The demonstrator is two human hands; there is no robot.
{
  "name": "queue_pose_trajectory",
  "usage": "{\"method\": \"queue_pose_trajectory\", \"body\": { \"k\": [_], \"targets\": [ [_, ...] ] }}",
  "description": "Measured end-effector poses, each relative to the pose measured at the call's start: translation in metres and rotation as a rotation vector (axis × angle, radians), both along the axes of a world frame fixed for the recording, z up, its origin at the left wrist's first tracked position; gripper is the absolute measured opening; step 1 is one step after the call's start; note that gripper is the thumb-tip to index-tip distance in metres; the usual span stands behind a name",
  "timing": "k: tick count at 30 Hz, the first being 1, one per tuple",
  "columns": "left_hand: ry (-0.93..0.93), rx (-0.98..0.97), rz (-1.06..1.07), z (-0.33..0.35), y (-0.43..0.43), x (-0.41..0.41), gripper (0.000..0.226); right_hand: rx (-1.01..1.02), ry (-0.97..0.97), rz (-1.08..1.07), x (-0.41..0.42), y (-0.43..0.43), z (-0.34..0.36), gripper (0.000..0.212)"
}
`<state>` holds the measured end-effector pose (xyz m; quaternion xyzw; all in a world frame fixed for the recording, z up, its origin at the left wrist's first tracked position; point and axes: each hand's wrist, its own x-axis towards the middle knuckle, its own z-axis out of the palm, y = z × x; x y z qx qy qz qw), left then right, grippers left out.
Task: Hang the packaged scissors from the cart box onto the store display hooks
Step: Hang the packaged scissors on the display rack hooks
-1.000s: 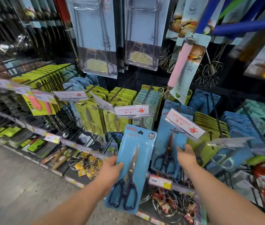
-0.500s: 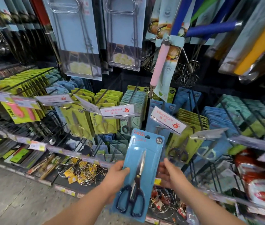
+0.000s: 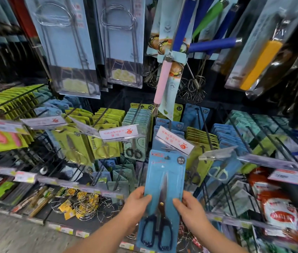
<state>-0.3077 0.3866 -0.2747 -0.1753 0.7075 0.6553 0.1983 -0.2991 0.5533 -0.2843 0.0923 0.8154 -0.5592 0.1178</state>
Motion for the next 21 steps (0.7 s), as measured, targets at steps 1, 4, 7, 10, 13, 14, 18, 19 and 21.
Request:
{"method": "queue_pose_trajectory", "body": {
  "k": [1,4,7,10,13,14,18,19,21],
  "targets": [
    [-0.002,-0.004,-0.003,-0.003,0.000,0.002,0.022,-0.010,-0.002,0.013,0.002,0.001,-0.002,0.014],
    [0.014,0.002,0.002,-0.004,0.001,0.003,0.023,-0.004,0.012,0.006,0.003,0.000,-0.001,0.015],
    [0.046,0.011,-0.001,0.004,0.004,-0.004,0.018,0.001,0.025,-0.038,-0.005,0.000,0.003,0.012],
    [0.061,0.002,-0.004,0.009,0.008,-0.015,0.017,0.045,0.047,-0.021,-0.014,0.000,0.009,0.013],
    [0.062,-0.002,0.004,0.012,0.011,-0.020,0.017,0.048,0.042,-0.015,-0.021,0.001,0.012,0.013],
    [0.065,0.000,0.007,0.013,0.012,-0.021,0.017,0.047,0.038,-0.014,-0.022,0.001,0.013,0.014],
    [0.069,0.024,0.039,0.013,0.014,-0.022,0.019,-0.017,0.032,-0.021,-0.022,0.003,0.014,0.011],
    [0.073,0.032,0.048,0.011,0.014,-0.020,0.018,-0.035,0.025,-0.024,-0.021,0.003,0.013,0.010],
    [0.082,0.052,0.072,0.008,0.014,-0.015,0.018,-0.060,0.010,-0.027,-0.018,0.003,0.012,0.009]
  ]
}}
